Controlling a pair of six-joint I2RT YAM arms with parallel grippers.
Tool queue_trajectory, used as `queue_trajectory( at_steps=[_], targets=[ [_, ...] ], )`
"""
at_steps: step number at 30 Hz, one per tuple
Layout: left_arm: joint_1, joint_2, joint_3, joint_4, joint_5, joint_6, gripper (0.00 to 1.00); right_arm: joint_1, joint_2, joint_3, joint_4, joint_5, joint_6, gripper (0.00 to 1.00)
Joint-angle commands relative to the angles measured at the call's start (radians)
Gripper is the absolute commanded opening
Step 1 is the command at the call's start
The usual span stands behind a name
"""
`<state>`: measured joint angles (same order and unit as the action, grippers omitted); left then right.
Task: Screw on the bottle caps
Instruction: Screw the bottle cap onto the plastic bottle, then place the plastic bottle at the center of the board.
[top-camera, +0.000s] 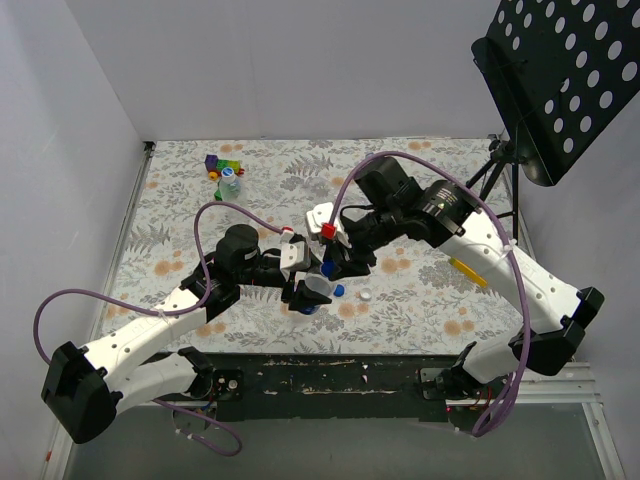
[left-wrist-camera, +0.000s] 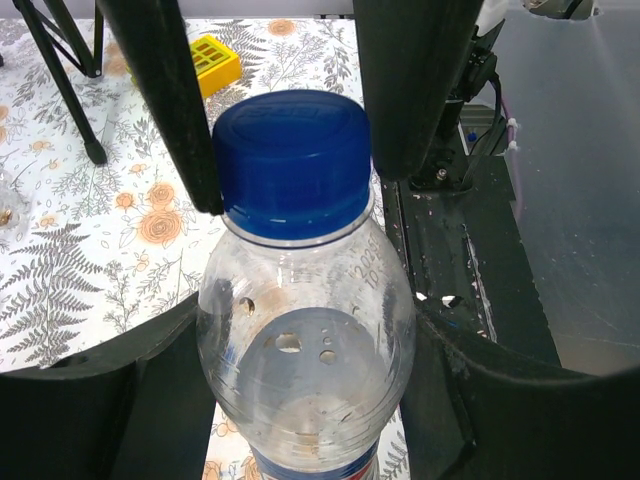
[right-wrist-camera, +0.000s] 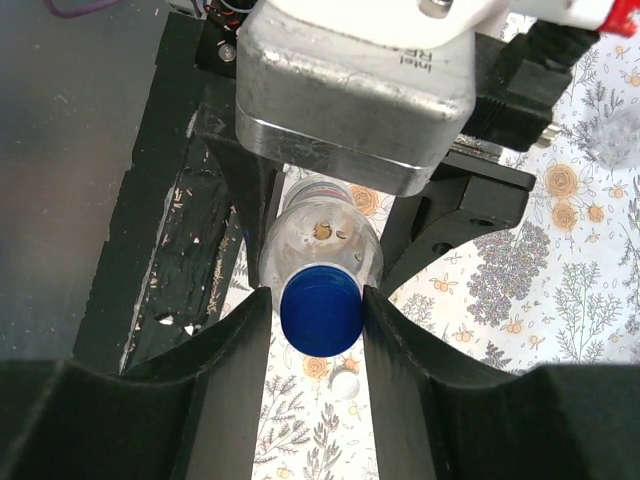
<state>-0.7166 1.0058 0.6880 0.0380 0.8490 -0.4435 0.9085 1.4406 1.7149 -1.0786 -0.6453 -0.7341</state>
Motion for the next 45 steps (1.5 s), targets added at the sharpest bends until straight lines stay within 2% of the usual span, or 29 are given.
queue_trajectory(
  at_steps=[1, 4, 8, 10, 14, 20, 27, 31, 32, 34, 38, 40, 45],
  targets=[
    [0.008, -0.022, 0.041, 0.049, -0.011, -0.011, 0.00, 0.012, 0.001, 0.023, -0.041, -0.022, 0.013, 0.45],
    [0.008, -0.022, 0.039, 0.049, -0.011, -0.011, 0.00, 0.012, 0.000, 0.029, -0.038, -0.016, 0.021, 0.38],
    [0.008, -0.026, 0.039, 0.049, -0.027, -0.006, 0.00, 0.013, -0.005, 0.025, -0.027, -0.010, 0.041, 0.21],
    [0.009, -0.030, 0.035, 0.054, -0.040, -0.003, 0.00, 0.012, -0.012, 0.014, -0.011, -0.007, 0.065, 0.16],
    [0.009, -0.041, 0.021, 0.068, -0.145, 0.022, 0.00, 0.012, -0.034, -0.026, 0.068, 0.033, 0.169, 0.01],
    [-0.018, -0.076, -0.018, 0.097, -0.387, 0.074, 0.00, 0.012, -0.054, -0.081, 0.221, 0.208, 0.436, 0.01],
    [-0.138, -0.136, -0.087, 0.174, -0.755, 0.155, 0.00, 0.013, -0.048, -0.092, 0.341, 0.369, 0.770, 0.01],
    [-0.156, -0.141, -0.105, 0.207, -0.904, 0.158, 0.00, 0.017, -0.046, -0.092, 0.367, 0.446, 0.858, 0.01],
    [-0.156, -0.139, -0.107, 0.211, -0.922, 0.154, 0.00, 0.017, -0.066, -0.097, 0.387, 0.447, 0.864, 0.02],
    [-0.156, -0.130, -0.108, 0.218, -0.949, 0.134, 0.00, 0.017, -0.110, -0.119, 0.459, 0.472, 0.875, 0.25],
    [-0.126, -0.116, -0.140, 0.304, -1.016, 0.046, 0.00, 0.015, -0.235, -0.204, 0.580, 0.626, 0.863, 0.55],
    [-0.069, -0.116, -0.160, 0.353, -1.022, -0.015, 0.00, 0.013, -0.302, -0.270, 0.641, 0.717, 0.849, 0.62],
    [0.161, -0.102, -0.214, 0.489, -0.999, -0.159, 0.00, 0.007, -0.443, -0.467, 0.746, 0.838, 0.826, 0.73]
  ],
)
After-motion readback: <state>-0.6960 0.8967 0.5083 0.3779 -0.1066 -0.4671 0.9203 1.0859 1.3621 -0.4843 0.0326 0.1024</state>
